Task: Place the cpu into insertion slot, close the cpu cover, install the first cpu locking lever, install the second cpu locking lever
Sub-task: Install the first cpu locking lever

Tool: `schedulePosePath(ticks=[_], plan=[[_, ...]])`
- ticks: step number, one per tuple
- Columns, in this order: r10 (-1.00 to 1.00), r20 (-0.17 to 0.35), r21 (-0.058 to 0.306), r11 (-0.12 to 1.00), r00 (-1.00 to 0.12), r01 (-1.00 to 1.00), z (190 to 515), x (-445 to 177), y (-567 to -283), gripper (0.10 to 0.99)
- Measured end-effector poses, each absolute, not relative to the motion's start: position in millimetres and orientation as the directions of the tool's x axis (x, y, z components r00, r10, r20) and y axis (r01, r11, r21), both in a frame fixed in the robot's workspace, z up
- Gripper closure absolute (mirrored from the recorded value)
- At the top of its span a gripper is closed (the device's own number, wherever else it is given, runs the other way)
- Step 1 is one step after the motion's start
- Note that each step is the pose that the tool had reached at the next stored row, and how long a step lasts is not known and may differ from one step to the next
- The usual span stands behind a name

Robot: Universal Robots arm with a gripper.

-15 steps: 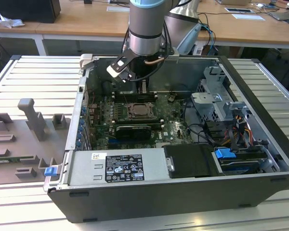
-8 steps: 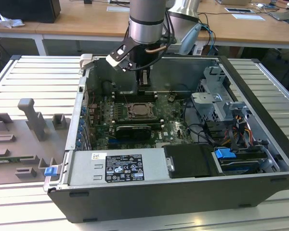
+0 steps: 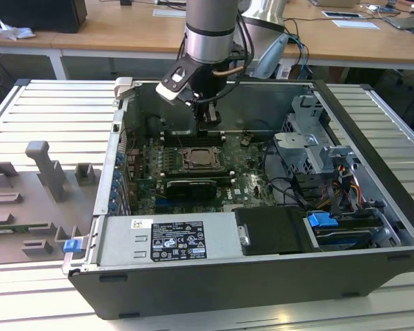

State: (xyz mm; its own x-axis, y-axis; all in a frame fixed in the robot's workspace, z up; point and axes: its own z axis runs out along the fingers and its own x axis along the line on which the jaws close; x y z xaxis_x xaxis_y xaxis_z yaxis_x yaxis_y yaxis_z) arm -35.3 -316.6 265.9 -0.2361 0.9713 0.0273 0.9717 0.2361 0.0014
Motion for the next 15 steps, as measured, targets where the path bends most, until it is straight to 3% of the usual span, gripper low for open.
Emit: schedulePosePath(ticks=[15], plan=[[0.861,0.027,0.001,0.509,-0.509,0.861,264.9,-35.3,-316.6,0.980]])
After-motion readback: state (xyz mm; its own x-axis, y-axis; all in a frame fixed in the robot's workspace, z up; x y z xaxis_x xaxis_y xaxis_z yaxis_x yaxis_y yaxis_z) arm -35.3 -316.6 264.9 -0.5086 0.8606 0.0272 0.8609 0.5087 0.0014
